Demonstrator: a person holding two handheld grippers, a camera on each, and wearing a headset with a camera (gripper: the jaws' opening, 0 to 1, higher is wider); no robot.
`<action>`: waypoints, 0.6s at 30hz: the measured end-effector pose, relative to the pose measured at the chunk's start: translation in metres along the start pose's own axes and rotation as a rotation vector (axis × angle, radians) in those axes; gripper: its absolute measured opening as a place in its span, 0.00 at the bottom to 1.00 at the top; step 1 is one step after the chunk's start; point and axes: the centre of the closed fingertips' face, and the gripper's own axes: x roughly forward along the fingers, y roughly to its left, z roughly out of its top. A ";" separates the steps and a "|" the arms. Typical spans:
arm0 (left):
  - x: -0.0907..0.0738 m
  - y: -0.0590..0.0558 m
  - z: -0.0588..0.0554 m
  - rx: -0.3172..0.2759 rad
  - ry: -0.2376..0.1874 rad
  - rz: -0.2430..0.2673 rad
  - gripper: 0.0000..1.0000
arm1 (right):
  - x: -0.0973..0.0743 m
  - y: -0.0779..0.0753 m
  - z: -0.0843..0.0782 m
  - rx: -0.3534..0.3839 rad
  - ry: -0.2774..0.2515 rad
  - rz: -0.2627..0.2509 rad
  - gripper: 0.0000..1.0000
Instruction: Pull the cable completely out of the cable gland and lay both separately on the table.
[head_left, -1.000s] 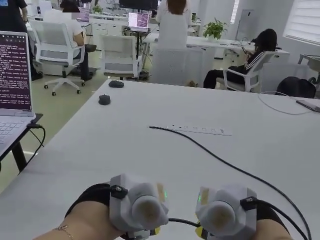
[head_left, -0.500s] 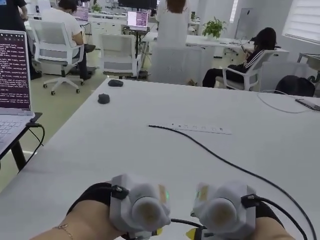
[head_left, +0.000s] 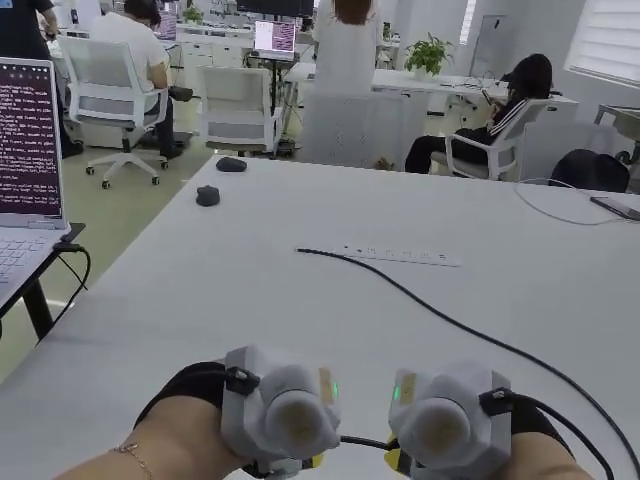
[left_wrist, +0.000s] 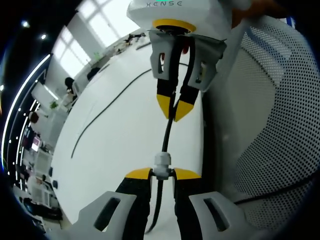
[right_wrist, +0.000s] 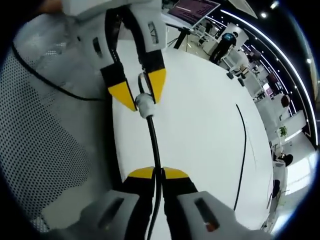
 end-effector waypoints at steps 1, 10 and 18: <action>0.000 0.001 -0.002 -0.003 0.008 0.004 0.17 | 0.000 -0.003 -0.008 0.018 0.033 -0.009 0.03; 0.001 0.001 -0.005 -0.009 0.021 0.004 0.17 | -0.002 -0.006 -0.002 0.036 0.007 -0.019 0.20; 0.000 -0.003 0.005 0.003 -0.023 -0.013 0.17 | -0.001 0.012 0.021 -0.038 -0.082 0.046 0.20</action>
